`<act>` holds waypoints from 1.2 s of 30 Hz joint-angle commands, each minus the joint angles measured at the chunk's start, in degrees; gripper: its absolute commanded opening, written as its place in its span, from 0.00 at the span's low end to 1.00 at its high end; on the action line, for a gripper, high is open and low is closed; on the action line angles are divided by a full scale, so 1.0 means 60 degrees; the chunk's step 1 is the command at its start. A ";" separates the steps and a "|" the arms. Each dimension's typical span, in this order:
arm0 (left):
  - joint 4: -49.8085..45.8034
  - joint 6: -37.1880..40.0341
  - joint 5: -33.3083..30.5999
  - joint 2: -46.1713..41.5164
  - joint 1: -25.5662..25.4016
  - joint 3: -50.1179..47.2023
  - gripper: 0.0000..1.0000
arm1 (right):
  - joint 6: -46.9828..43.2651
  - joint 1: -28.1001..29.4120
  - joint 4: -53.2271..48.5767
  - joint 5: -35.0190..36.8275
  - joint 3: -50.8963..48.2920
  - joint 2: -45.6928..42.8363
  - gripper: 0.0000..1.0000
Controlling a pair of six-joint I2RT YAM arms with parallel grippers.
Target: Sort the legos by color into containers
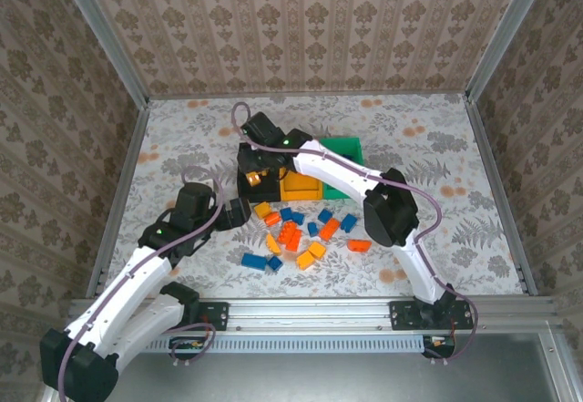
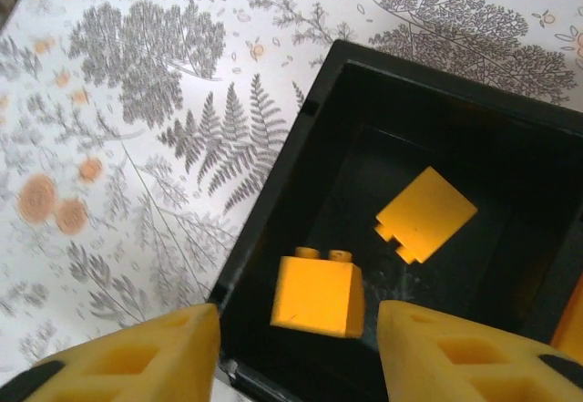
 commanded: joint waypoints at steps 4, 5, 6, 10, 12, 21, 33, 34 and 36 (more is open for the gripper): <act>0.0189 -0.0067 0.0385 0.0272 -0.0165 -0.0263 0.98 | 0.0513 -0.0177 -0.0103 -0.0189 0.0363 -0.0319 0.67; 0.0301 -0.0064 0.0390 0.0389 -0.0325 -0.0283 0.97 | 0.0560 -0.0171 0.0028 -0.0110 0.0060 -0.0580 0.68; 0.0440 -0.0072 0.0341 0.0514 -0.0535 -0.0317 0.95 | 0.0605 -0.0169 0.0267 -0.0012 -0.0412 -0.0902 0.69; 0.1015 -0.0139 0.0161 0.1380 -0.1382 -0.0325 0.89 | 0.0780 -0.0187 0.1305 0.0232 -0.2522 -0.2361 0.70; 0.1348 -0.0157 0.0088 0.1941 -0.1766 -0.0300 0.89 | 0.0888 -0.0224 0.1811 0.0331 -0.3724 -0.3209 0.71; 0.1643 -0.0310 -0.0085 0.3780 -0.2966 0.0145 0.69 | 0.1279 -0.0565 0.2773 0.0669 -0.7456 -0.6096 0.72; 0.1636 -0.0389 -0.0084 0.4951 -0.3768 0.0363 0.67 | 0.1400 -0.1014 0.3197 0.0772 -0.9211 -0.7741 0.73; 0.1453 -0.0388 -0.0156 0.4992 -0.3766 0.0365 0.65 | 0.1400 -0.1027 0.3243 0.0787 -0.9299 -0.7829 0.72; 0.1161 -0.0467 -0.0323 0.5035 -0.3755 0.0253 0.62 | 0.1400 -0.1042 0.3337 0.0762 -0.9413 -0.7955 0.73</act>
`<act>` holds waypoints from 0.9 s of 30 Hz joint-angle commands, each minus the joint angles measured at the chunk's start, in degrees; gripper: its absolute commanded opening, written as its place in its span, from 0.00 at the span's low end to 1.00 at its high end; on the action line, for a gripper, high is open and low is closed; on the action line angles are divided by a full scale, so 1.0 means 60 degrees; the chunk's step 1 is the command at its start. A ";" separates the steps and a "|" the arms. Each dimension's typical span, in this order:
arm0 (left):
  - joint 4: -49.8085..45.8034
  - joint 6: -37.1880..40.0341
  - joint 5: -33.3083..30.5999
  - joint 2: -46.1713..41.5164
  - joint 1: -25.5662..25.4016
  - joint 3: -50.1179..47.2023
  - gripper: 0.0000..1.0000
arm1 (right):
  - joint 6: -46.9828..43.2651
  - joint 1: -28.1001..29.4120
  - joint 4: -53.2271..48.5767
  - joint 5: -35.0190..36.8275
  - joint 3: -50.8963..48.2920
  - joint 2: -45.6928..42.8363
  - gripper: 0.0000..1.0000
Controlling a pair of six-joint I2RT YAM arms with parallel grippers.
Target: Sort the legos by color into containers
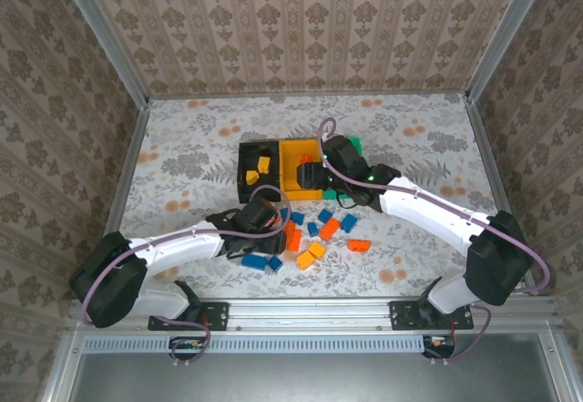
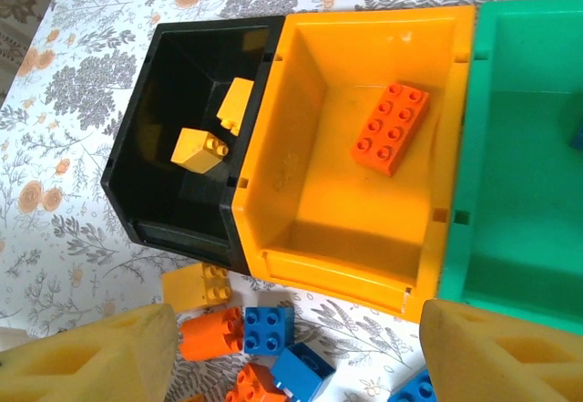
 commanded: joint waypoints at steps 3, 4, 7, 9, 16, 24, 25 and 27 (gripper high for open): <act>-0.0891 -0.0318 -0.0505 -0.0075 -0.0042 -0.0014 0.55 | 0.0139 -0.0059 0.0319 0.0186 -0.0208 -0.0444 0.73; -0.0954 -0.0323 -0.0548 -0.0159 -0.0035 -0.0063 0.53 | 0.0144 -0.0059 0.0355 0.0175 -0.0236 -0.0444 0.73; -0.1204 -0.0346 -0.0728 -0.0427 -0.0015 -0.0074 0.49 | 0.0180 -0.0066 0.0472 0.0088 -0.0297 -0.0437 0.73; -0.1259 -0.0281 -0.0781 -0.0473 0.0026 -0.0010 0.50 | 0.0209 -0.0058 0.0471 0.0057 -0.0266 -0.0403 0.73; -0.1348 -0.0022 -0.0845 0.0134 0.0077 0.0327 0.40 | 0.0173 -0.0103 0.0480 0.0091 -0.0295 -0.0440 0.73; -0.1565 0.0007 -0.1011 0.0163 0.0090 0.0589 0.19 | 0.0195 -0.0218 0.0410 0.0156 -0.0392 -0.0620 0.73; -0.1751 0.0012 -0.1134 -0.0009 0.0097 0.0705 0.18 | 0.0202 -0.0234 0.0409 0.0157 -0.0425 -0.0620 0.73; -0.2091 0.0102 -0.1434 -0.0509 0.0241 0.1004 0.17 | 0.0217 -0.0263 0.0410 0.0184 -0.0511 -0.0840 0.73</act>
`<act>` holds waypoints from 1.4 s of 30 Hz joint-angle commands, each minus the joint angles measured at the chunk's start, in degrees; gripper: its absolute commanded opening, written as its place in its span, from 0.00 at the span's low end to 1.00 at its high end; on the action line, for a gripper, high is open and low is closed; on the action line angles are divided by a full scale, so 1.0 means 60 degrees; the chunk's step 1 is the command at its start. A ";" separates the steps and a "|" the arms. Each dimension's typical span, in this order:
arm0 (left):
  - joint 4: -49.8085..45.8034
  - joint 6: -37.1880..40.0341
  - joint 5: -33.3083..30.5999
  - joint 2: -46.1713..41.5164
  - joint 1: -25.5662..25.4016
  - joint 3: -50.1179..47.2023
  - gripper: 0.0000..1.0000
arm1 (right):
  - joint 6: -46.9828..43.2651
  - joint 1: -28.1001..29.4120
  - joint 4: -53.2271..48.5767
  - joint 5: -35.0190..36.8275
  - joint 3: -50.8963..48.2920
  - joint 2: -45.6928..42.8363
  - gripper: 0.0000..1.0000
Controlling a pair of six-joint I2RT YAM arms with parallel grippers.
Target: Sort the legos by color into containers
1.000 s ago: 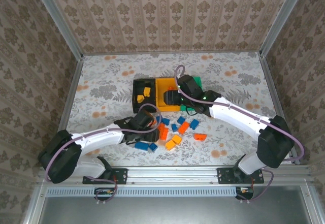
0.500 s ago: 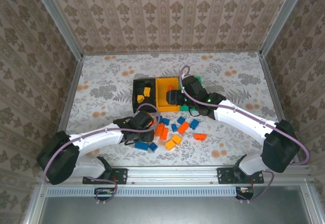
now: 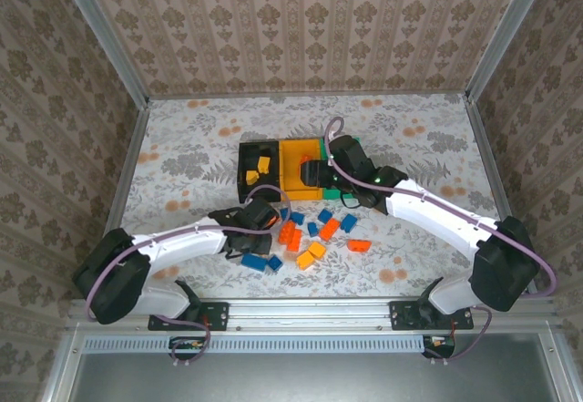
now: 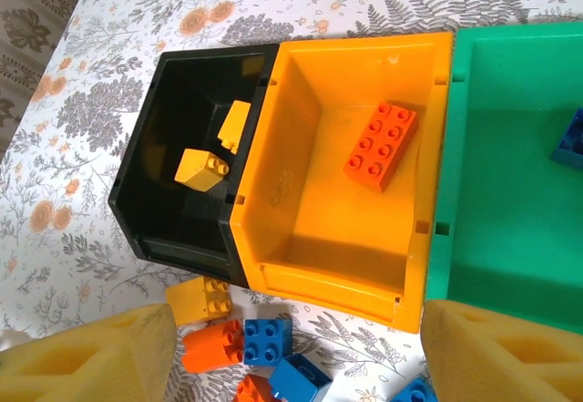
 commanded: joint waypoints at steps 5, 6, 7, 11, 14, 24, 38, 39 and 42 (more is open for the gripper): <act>-0.0811 0.0669 -0.0764 -0.1376 0.1324 0.1675 0.18 | 0.0292 -0.0115 0.0124 0.0186 -0.0573 -0.0797 0.73; -0.0738 0.0850 -0.0701 -0.1241 0.1549 0.2013 0.18 | 0.0294 -0.0125 0.0129 0.0204 -0.0642 -0.0820 0.73; -0.0673 0.1008 -0.0714 -0.1013 0.1775 0.2357 0.18 | 0.0321 -0.0129 0.0082 0.0235 -0.0702 -0.0829 0.73; -0.0286 0.1514 -0.0811 0.0200 0.2378 0.3514 0.18 | 0.0323 -0.0187 -0.0068 0.0310 -0.0906 -0.0911 0.73; 0.0023 0.1707 -0.0847 0.1268 0.2807 0.4257 0.18 | 0.0379 -0.0217 -0.0155 0.0326 -0.1104 -0.1033 0.73; 0.0209 0.1805 -0.0958 0.3862 0.3246 0.5947 0.25 | 0.0352 -0.0232 -0.0574 0.0276 -0.1747 -0.1734 0.74; 0.0288 0.1639 -0.0395 0.1627 0.2620 0.5690 0.93 | 0.0597 -0.0228 -0.1843 -0.0025 -0.2603 -0.2489 0.78; 0.0348 0.1621 -0.0307 0.1237 0.2489 0.5494 0.99 | 0.0644 -0.0224 -0.2020 -0.0041 -0.2688 -0.2529 0.78; 0.0579 0.1473 -0.0097 0.0149 0.2099 0.4743 1.00 | 0.0820 -0.0224 -0.2551 -0.0114 -0.2988 -0.2617 0.80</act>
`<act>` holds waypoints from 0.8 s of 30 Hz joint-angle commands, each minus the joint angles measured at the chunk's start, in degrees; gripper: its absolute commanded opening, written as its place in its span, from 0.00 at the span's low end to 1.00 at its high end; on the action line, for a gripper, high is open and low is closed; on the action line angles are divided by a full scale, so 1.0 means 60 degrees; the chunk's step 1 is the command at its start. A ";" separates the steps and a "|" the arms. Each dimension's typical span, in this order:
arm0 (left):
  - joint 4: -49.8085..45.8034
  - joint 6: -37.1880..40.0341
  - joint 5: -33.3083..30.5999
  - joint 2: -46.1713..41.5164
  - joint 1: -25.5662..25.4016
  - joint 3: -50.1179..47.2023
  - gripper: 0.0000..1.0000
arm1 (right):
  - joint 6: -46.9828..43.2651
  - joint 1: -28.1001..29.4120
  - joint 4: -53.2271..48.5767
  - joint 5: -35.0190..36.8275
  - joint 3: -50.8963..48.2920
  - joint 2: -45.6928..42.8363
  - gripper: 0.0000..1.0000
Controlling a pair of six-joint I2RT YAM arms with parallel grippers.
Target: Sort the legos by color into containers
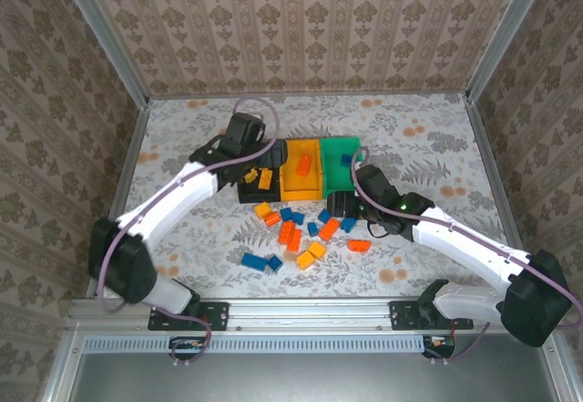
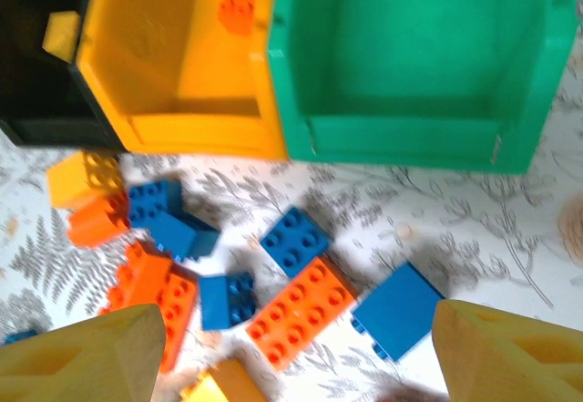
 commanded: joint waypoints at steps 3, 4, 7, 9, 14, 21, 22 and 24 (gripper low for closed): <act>0.0172 -0.0276 0.0256 -0.1763 -0.0678 -0.1414 1.00 | 0.0466 -0.0049 -0.1589 -0.0198 -0.0675 -0.0253 0.81; 0.0232 -0.0333 0.0210 -0.2043 -0.0764 -0.1685 1.00 | 0.0468 -0.0049 -0.1714 -0.0243 -0.0779 -0.0250 0.81; 0.0501 -0.0664 0.0289 -0.2847 -0.0936 -0.2631 1.00 | 0.0440 -0.0035 -0.1958 -0.0494 -0.1075 -0.0186 0.81; 0.0616 -0.0914 0.0429 -0.3170 -0.0956 -0.3164 1.00 | 0.0378 -0.0035 -0.1913 -0.0669 -0.1216 -0.0031 0.82; 0.0649 -0.1240 0.0340 -0.3536 -0.0945 -0.4058 1.00 | 0.0427 -0.0035 -0.1779 -0.0584 -0.1106 0.0406 0.86; 0.0673 -0.1370 0.0261 -0.3811 -0.0813 -0.4651 1.00 | 0.0839 0.0005 -0.1597 -0.0597 -0.1173 0.1287 0.87; 0.0681 -0.1392 0.0270 -0.3848 -0.0768 -0.4707 1.00 | 0.0873 0.0047 -0.1494 -0.0605 -0.1212 0.1372 0.87; 0.0713 -0.1403 0.0289 -0.3916 -0.0665 -0.4802 1.00 | 0.0973 0.0173 -0.1331 -0.0540 -0.1236 0.1566 0.94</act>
